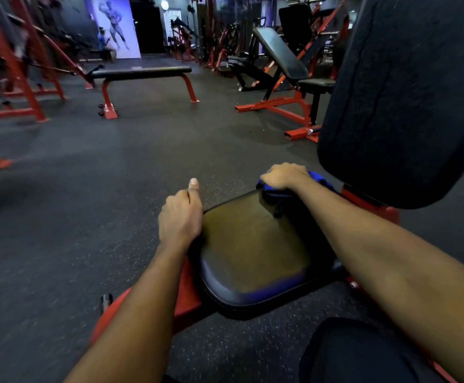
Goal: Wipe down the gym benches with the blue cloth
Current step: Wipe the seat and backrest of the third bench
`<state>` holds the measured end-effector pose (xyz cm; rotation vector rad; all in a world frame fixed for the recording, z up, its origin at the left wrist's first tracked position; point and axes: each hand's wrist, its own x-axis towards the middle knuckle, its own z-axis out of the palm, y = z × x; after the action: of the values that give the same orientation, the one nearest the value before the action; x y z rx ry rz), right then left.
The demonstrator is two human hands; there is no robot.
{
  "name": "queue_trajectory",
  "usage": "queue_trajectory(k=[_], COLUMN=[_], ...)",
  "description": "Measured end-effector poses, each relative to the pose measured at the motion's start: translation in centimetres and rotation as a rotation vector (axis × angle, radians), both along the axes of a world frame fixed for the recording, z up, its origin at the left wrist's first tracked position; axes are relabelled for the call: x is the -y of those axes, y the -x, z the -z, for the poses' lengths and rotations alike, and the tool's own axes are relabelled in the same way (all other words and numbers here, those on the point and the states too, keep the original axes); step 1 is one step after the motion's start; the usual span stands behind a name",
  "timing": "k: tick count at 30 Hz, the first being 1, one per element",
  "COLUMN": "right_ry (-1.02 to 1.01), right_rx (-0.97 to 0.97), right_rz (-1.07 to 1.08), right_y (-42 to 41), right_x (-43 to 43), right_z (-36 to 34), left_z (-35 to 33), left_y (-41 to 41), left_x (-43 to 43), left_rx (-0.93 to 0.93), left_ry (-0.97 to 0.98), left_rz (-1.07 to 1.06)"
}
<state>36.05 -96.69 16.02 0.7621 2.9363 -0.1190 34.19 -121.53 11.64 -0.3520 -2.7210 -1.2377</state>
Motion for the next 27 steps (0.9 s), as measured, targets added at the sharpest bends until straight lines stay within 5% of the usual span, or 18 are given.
queue_trajectory(k=[5, 10, 16, 27], right_ry=[-0.016, 0.016, 0.037, 0.048], right_rx=[0.013, -0.068, -0.044, -0.047], right_rz=[-0.136, -0.297, -0.164, -0.34], right_y=[0.6, 0.3, 1.1, -0.8], right_x=[6.5, 12.5, 10.8, 17.3], right_z=[0.1, 1.1, 0.7, 1.1], left_z=[2.0, 3.8, 6.3, 6.8], left_y=[-0.4, -0.9, -1.8, -2.3], left_x=[6.3, 9.5, 11.6, 12.2], left_rx=[0.11, 0.256, 0.397, 0.339], left_ry=[-0.093, 0.142, 0.245, 0.196], left_rz=[-0.009, 0.033, 0.056, -0.012])
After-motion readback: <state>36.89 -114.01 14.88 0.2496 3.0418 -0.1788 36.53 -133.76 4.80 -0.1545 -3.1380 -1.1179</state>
